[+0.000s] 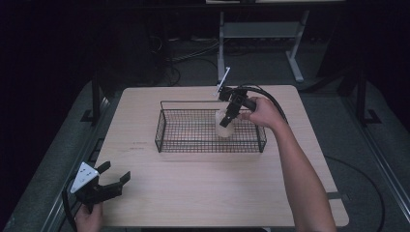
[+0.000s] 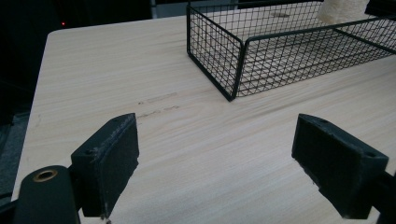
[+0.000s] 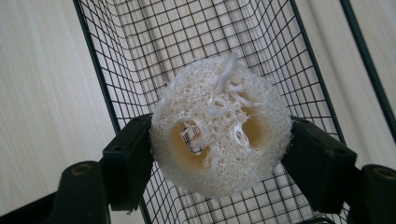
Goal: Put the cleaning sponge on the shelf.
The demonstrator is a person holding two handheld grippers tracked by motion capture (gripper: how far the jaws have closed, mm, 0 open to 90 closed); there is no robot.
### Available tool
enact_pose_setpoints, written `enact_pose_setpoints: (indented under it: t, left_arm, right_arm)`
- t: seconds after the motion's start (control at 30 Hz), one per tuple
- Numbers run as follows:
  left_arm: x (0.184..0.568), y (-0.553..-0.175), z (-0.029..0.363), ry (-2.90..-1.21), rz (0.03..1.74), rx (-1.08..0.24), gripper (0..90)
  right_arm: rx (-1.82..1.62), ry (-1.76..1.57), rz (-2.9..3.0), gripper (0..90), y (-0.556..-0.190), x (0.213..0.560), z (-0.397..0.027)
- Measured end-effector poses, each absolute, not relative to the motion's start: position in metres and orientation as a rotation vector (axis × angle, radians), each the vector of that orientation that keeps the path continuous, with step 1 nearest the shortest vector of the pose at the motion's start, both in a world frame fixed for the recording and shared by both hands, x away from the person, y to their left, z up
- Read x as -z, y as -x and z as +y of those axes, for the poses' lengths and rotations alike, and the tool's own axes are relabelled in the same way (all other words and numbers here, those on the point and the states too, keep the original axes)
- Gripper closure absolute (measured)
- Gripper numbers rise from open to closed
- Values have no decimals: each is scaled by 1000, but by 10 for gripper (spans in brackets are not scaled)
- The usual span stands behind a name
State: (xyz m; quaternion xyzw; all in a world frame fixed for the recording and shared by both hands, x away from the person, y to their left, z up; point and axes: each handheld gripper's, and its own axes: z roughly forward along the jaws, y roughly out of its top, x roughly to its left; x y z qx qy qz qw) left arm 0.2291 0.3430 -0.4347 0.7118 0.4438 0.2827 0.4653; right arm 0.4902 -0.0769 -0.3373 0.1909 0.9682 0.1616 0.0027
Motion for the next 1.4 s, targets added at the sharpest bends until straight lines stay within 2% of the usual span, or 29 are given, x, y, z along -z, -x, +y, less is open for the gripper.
enact_pose_setpoints:
  t: [1.4]
  left_arm:
    - [435, -231, 343, -1748, 1094, -689, 141]
  right_arm:
    - [-539, -677, 3092, 273, -495, 387, -91]
